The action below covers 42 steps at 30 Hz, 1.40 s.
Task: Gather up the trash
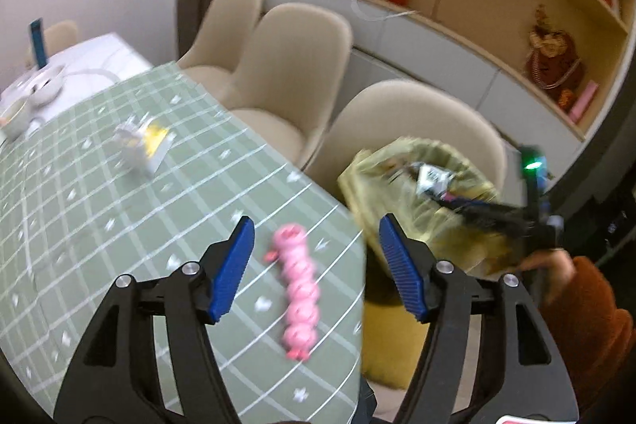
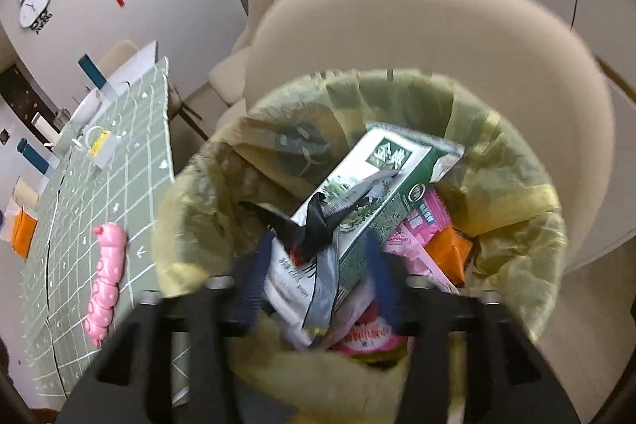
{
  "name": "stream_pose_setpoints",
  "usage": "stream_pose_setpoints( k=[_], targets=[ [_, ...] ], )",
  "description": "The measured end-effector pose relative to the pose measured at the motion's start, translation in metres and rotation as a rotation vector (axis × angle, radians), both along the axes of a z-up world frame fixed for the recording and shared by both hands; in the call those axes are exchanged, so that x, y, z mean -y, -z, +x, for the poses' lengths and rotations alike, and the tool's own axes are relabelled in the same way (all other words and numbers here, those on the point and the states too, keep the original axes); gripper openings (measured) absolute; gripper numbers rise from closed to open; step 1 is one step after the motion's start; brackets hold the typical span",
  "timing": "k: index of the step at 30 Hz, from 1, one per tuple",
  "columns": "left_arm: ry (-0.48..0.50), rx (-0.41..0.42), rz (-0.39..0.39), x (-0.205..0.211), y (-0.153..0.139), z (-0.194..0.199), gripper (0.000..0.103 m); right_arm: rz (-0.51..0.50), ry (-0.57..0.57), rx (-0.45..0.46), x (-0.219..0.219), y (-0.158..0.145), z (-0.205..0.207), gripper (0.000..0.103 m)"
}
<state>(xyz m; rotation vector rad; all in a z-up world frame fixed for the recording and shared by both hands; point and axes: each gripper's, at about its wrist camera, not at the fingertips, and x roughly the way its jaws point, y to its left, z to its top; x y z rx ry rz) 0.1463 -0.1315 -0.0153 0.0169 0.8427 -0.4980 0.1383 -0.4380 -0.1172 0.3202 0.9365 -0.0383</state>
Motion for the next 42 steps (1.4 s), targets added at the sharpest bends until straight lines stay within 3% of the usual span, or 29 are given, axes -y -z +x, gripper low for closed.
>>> stream_pose_setpoints(
  k=[4,12,15,21,31,42],
  targets=[
    [-0.051,-0.005,0.013,-0.002,0.006,-0.014,0.069,-0.064,0.016,0.091,-0.011,-0.034,-0.030,0.052],
    [-0.084,0.084,0.079,-0.006,0.011,-0.067,0.071,-0.038,-0.004,0.247,-0.057,-0.085,-0.112,0.052],
    [-0.074,0.130,0.088,-0.011,0.004,-0.086,0.071,-0.028,0.009,0.262,-0.084,-0.090,-0.138,0.052],
    [-0.007,0.265,0.131,-0.029,-0.012,-0.143,0.071,-0.108,0.046,0.285,-0.146,-0.098,-0.197,0.052],
    [-0.062,0.301,0.134,-0.081,-0.021,-0.219,0.071,-0.167,0.071,0.355,-0.226,-0.117,-0.287,0.052],
    [-0.074,0.303,0.097,-0.115,-0.027,-0.253,0.071,-0.192,0.087,0.371,-0.261,-0.122,-0.322,0.052]
  ],
)
